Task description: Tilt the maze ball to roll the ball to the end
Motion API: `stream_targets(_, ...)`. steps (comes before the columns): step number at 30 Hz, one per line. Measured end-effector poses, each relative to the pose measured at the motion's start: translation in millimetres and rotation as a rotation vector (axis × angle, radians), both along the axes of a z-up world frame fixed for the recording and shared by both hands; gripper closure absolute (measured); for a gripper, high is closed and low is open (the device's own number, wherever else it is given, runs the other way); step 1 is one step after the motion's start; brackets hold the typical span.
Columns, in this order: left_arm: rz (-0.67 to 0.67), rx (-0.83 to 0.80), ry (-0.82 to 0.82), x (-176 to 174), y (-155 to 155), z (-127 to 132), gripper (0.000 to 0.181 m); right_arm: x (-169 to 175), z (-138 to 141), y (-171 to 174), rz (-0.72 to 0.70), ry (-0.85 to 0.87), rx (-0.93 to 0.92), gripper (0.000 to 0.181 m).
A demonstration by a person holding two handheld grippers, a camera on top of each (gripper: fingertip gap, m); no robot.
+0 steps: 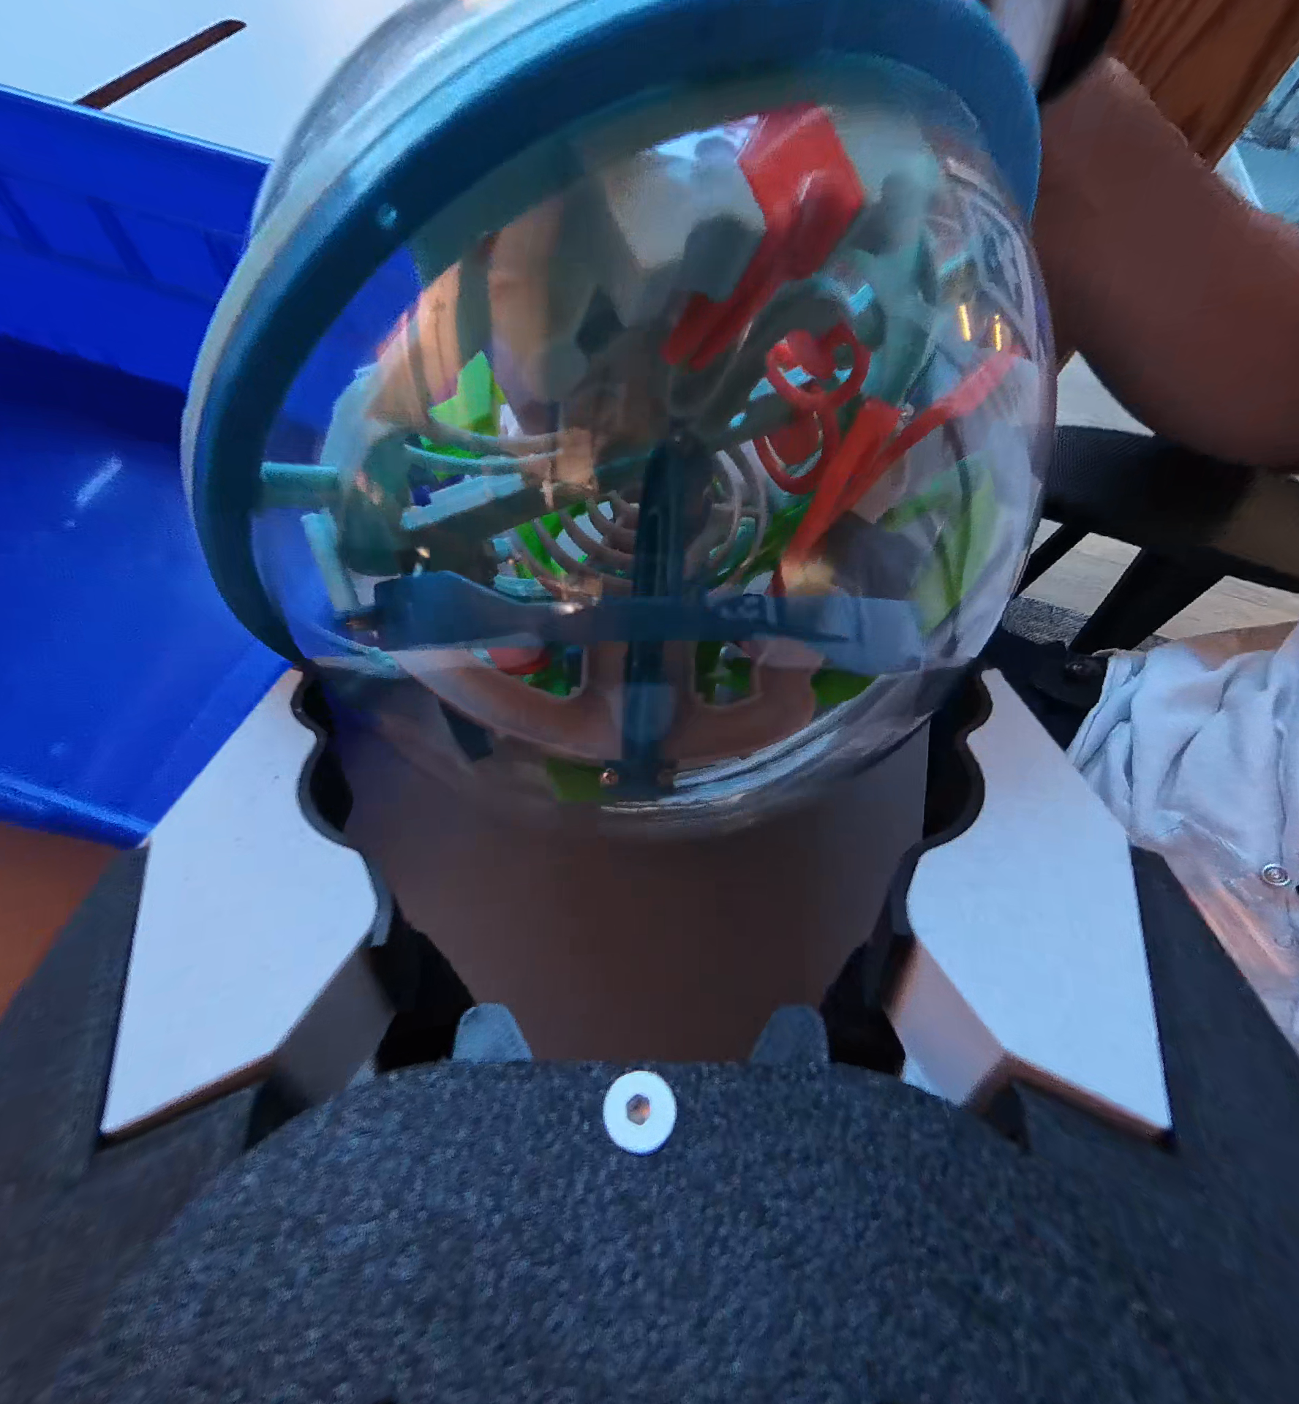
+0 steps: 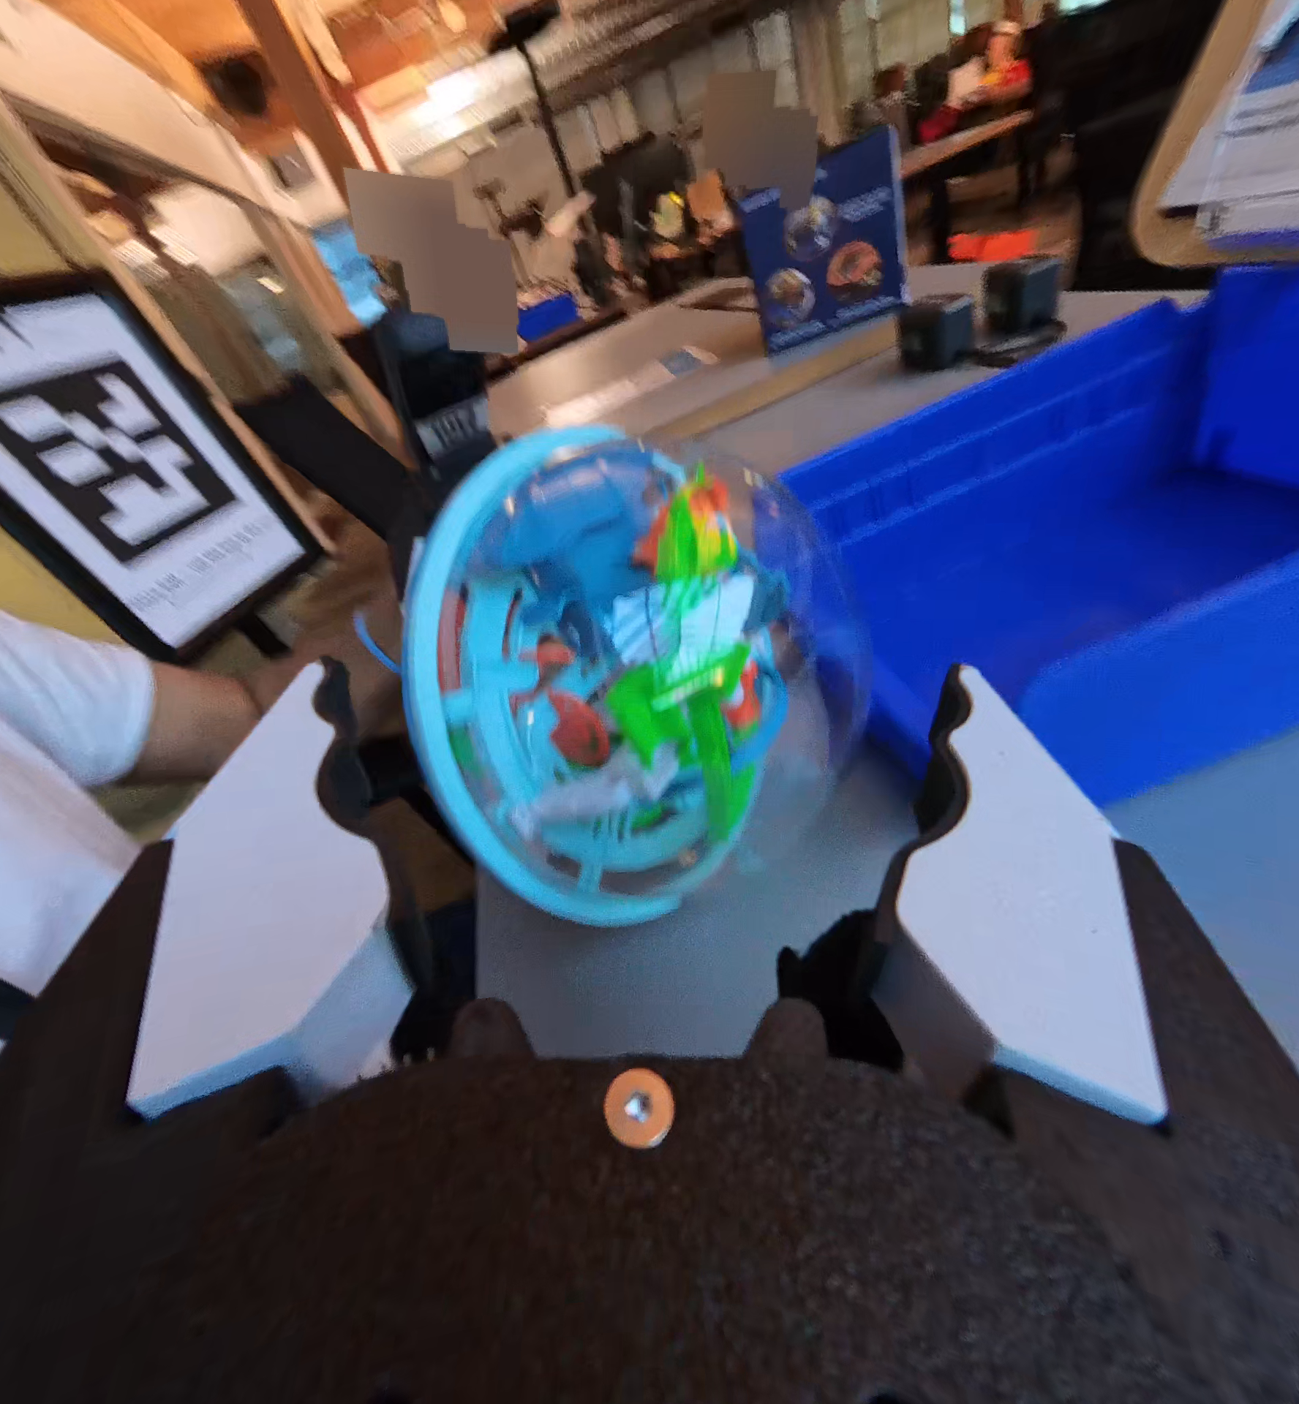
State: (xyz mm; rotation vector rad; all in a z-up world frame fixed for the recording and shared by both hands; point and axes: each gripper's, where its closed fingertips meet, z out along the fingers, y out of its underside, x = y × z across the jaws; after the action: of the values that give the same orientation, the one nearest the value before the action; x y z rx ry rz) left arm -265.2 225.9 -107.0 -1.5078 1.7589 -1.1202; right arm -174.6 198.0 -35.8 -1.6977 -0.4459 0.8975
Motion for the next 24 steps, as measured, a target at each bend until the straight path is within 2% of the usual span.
stream_targets(2, 0.022, -0.037, -0.010, 3, 0, 1, 0.028, -2, -21, -18, -0.035, -0.108, 0.003, 0.035)
stream_targets(5, 0.053, -0.093, -0.029, 8, 0, 4, 0.029, -16, -43, -26, -0.058, -0.218, 0.052, 0.030)
stream_targets(8, 0.074, -0.162, -0.021, 12, -6, 5, 0.026, -28, -52, -13, -0.080, -0.321, 0.114, 0.030)
stream_targets(9, 0.080, -0.174, -0.023, 13, -9, 5, 0.030, -28, -54, -7, -0.097, -0.352, 0.116, 0.028)
stream_targets(11, 0.094, -0.159, -0.013, 15, -14, 5, 0.031, -26, -56, -2, -0.105, -0.396, 0.122, 0.027)
stream_targets(14, 0.087, -0.101, -0.015, 13, -17, 4, 0.033, -22, -59, -5, -0.052, -0.382, 0.100, 0.028)
stream_targets(18, 0.049, -0.099, -0.046, 8, -13, 8, 0.043, -16, -62, -8, 0.009, -0.314, 0.037, 0.028)
stream_targets(22, 0.037, -0.068, -0.073, 8, -1, 11, 0.020, -18, -60, -5, 0.044, -0.325, 0.027, 0.029)
stream_targets(24, 0.010, -0.067, -0.090, 13, -2, 13, 0.022, -20, -58, -3, 0.070, -0.328, 0.020, 0.029)
